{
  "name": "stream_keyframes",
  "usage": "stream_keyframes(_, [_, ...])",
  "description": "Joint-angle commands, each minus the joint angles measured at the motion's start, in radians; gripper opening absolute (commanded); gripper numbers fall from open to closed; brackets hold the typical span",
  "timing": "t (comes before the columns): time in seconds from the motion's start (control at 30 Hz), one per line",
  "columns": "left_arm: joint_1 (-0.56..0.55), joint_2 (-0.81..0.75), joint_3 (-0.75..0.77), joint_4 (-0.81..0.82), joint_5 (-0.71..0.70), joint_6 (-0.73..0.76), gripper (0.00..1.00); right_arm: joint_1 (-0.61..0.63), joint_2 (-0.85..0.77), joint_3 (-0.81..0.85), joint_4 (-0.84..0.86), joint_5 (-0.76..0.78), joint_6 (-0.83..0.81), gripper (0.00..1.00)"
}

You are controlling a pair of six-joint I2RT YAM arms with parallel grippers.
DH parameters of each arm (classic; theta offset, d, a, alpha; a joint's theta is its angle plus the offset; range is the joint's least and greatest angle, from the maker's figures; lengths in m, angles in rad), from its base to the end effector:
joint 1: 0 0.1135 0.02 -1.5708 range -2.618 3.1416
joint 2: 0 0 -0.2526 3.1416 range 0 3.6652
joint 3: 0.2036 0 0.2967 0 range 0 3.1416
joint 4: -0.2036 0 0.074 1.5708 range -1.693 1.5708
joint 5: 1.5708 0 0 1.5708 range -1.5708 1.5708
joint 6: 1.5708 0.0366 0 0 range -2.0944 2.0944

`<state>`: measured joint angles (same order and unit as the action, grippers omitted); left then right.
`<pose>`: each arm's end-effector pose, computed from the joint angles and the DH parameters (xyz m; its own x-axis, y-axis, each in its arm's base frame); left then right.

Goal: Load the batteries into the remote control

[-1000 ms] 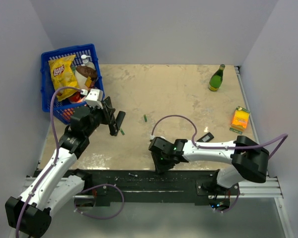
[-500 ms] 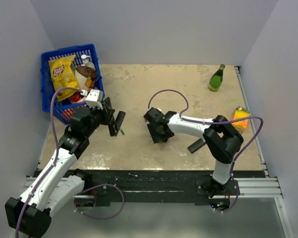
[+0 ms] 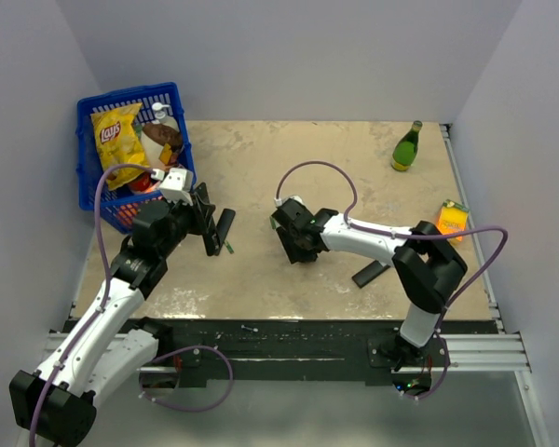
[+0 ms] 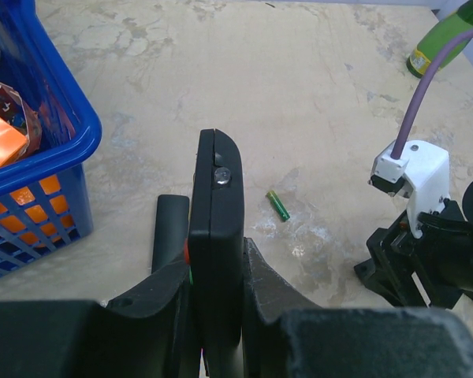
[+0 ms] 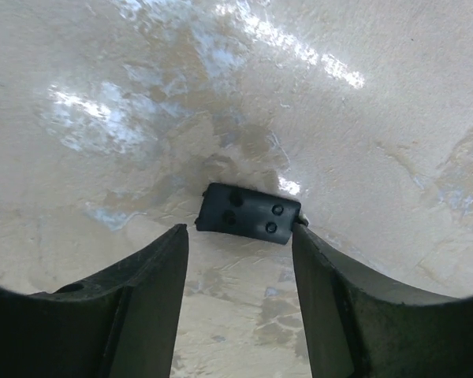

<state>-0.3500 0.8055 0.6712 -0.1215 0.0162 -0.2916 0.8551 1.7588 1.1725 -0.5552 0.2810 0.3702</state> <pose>0.2328 -0.0856 0.2882 -0.3304 -0.1854 -0.9254 0.2742 0.9194 -0.2820 0.2622 0.2861 0.1516 -0.7911 -0.3801 -0.4793 -0.3894 0.9172 -0.0845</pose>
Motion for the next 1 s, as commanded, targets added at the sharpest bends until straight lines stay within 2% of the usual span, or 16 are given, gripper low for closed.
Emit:
stream_keyframes(0.0, [-0.003, -0.006, -0.002, 0.04, -0.004, 0.022, 0.0, -0.01, 0.017, -0.013, 0.031, 0.055, -0.042, 0.56])
stream_keyframes(0.1, [-0.001, -0.008, -0.002, 0.042, -0.002, 0.022, 0.0, -0.01, 0.019, -0.028, 0.073, 0.009, -0.056, 0.53])
stream_keyframes(0.27, [-0.001, -0.008, -0.002, 0.042, -0.001, 0.023, 0.0, -0.011, -0.008, -0.031, 0.09, -0.023, -0.048, 0.52])
stream_keyframes(0.47, [-0.001, -0.003, -0.004, 0.042, 0.007, 0.022, 0.0, -0.017, -0.077, -0.043, 0.052, 0.02, 0.028, 0.53])
stream_keyframes(0.63, [-0.001, -0.006, -0.004, 0.043, 0.013, 0.022, 0.0, -0.116, -0.145, -0.134, 0.09, -0.106, 0.081, 0.48])
stream_keyframes(0.8, [-0.001, -0.003, -0.004, 0.048, 0.027, 0.02, 0.0, -0.114, -0.246, -0.237, 0.233, -0.213, -0.026, 0.48])
stream_keyframes(0.97, [-0.001, 0.003, -0.004, 0.048, 0.039, 0.017, 0.0, -0.067, -0.262, -0.223, 0.285, -0.184, -0.112, 0.48])
